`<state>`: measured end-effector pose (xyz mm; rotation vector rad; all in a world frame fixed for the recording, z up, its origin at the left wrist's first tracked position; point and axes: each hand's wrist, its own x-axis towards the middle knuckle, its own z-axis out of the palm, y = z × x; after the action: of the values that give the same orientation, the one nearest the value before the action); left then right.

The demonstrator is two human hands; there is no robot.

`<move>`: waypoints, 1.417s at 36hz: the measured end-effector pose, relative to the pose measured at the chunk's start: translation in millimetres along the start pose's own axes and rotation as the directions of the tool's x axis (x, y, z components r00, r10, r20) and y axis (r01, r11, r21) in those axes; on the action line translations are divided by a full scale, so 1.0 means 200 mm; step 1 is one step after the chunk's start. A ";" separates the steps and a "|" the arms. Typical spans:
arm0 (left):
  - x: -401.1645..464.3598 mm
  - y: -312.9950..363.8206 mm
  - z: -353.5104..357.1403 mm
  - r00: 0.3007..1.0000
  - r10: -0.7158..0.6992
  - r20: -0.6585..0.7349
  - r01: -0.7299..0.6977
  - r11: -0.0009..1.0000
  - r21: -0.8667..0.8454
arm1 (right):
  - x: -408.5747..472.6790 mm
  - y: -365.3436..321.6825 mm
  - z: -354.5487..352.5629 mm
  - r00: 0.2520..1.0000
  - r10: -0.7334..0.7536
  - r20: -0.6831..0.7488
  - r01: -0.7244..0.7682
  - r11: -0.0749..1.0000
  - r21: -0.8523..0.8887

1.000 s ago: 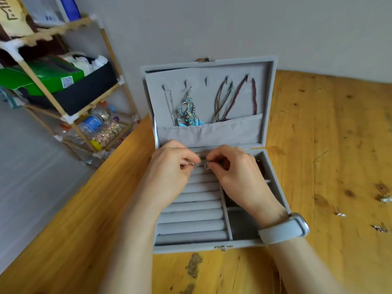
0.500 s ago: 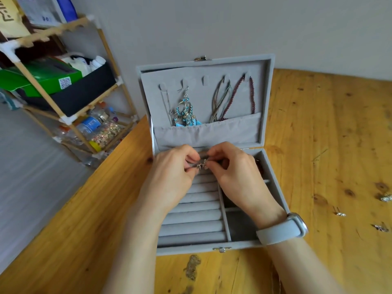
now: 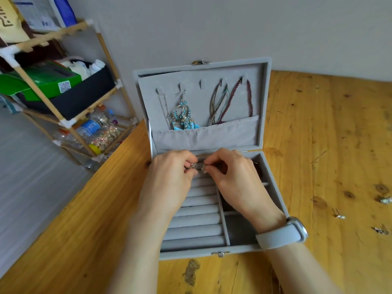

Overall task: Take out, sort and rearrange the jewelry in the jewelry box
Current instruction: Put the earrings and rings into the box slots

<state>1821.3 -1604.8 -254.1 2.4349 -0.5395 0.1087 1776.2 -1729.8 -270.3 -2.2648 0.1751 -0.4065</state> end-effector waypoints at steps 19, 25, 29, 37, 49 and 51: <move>-0.02 0.02 -0.01 0.996 -0.063 0.062 0.062 0.998 0.020 | 0.00 0.01 0.03 0.997 -0.077 0.003 0.077 0.985 -0.157; -0.02 0.02 0.00 0.995 -0.097 0.009 0.097 0.995 0.010 | 0.00 0.02 0.04 0.996 -0.079 -0.039 0.073 0.988 -0.133; -0.02 0.03 0.01 0.993 -0.117 -0.004 0.118 0.993 0.021 | 0.00 0.02 0.05 0.997 -0.054 -0.059 0.046 0.990 -0.130; -0.01 0.03 0.00 0.997 -0.075 -0.006 0.076 0.994 0.079 | 0.00 0.02 0.03 0.994 -0.093 -0.061 0.086 0.989 -0.121; -0.12 0.36 0.08 0.976 0.211 -0.061 -0.214 0.976 -0.048 | -0.23 0.16 -0.43 0.967 -0.048 -0.250 0.029 0.997 -0.078; -0.16 0.47 0.15 0.966 0.260 0.007 -0.258 0.959 -0.118 | -0.30 0.22 -0.54 0.960 -0.028 -0.279 -0.001 0.995 -0.102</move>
<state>1752.4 -1679.8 -231.1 2.2443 -0.8500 0.1550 1682.4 -1819.9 -250.3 -2.3002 0.3321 -0.7415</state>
